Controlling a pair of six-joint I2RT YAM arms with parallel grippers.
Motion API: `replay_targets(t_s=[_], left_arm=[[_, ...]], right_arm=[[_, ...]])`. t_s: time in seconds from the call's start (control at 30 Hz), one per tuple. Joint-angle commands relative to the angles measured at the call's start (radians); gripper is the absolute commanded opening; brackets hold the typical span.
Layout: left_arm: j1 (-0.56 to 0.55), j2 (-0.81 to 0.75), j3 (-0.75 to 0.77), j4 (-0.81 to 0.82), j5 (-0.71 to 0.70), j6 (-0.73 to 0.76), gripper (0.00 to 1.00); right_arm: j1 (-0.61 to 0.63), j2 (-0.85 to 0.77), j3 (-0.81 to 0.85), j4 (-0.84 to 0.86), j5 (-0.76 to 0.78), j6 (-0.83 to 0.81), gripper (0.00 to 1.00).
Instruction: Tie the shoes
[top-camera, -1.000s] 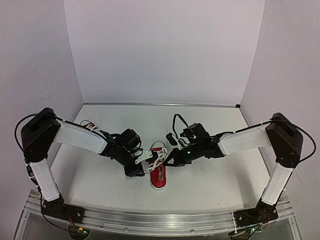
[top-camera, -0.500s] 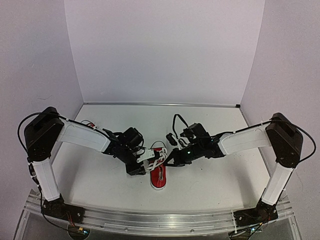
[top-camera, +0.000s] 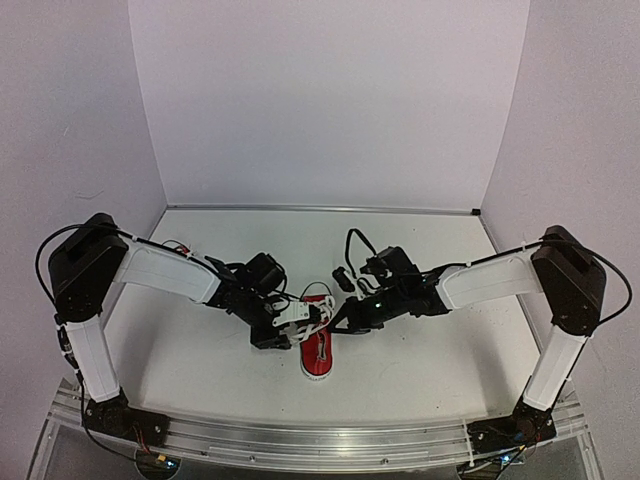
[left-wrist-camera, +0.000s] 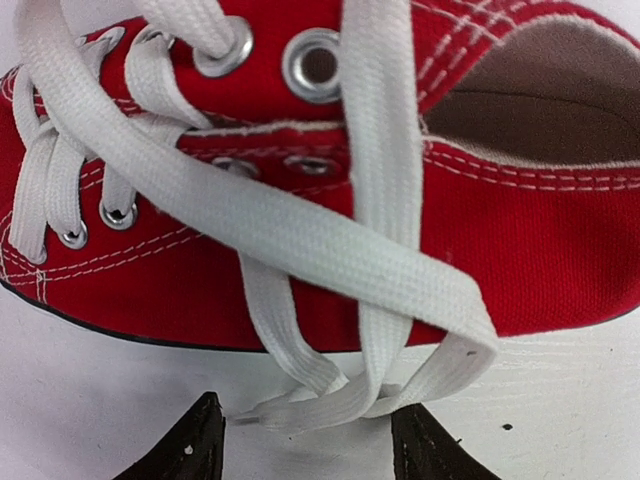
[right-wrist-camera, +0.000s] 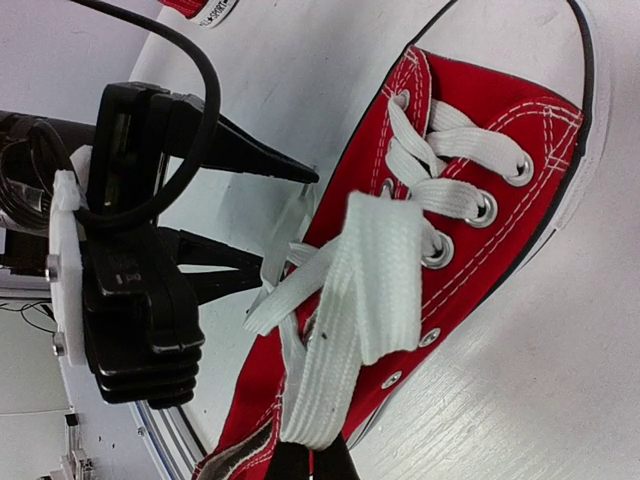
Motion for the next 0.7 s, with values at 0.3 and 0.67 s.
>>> replay_targets(t_s=[0.3,0.67], left_arm=[[0.019,-0.036,-0.003,-0.050,0.044,0.046,0.16],[0.045,-0.185,-0.039,-0.120,-0.059,-0.021,0.00]], right_arm=[[0.003,-0.023,0.037,-0.013,0.005,-0.016,0.00],[-0.014,-0.090,-0.018,-0.034,0.051,-0.007,0.00]])
